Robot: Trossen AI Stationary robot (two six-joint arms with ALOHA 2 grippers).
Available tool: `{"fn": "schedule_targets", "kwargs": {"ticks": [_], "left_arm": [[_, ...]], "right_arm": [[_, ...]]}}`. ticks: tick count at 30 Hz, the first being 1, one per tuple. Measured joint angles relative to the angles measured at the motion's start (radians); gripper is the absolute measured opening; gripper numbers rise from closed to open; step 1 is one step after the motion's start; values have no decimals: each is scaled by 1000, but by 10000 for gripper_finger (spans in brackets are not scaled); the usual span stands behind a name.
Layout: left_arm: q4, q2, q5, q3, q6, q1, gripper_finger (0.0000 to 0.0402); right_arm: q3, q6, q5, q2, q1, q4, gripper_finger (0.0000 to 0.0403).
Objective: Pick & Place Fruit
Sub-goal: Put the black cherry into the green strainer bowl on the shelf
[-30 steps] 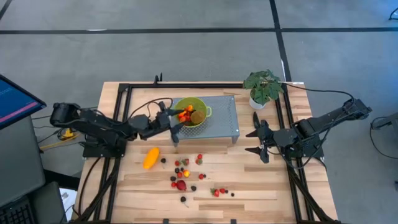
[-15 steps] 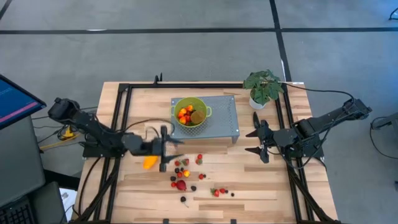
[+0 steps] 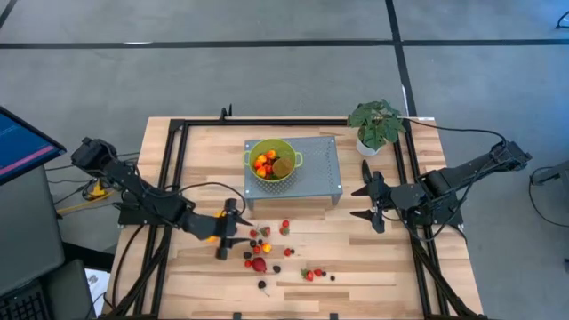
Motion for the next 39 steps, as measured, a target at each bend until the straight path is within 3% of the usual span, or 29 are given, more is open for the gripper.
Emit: {"fn": "schedule_targets", "kwargs": {"ticks": [12,24,39], "left_arm": [[-237,12,-3,-1,-203,0,186],[-236,98,20,-76,-396,0,185],[-222,177,20,-75,-425,0,185]], "right_arm": [[0,0,0,0,0,0,301],[0,0,0,0,0,0,301],[0,0,0,0,0,0,301]]}}
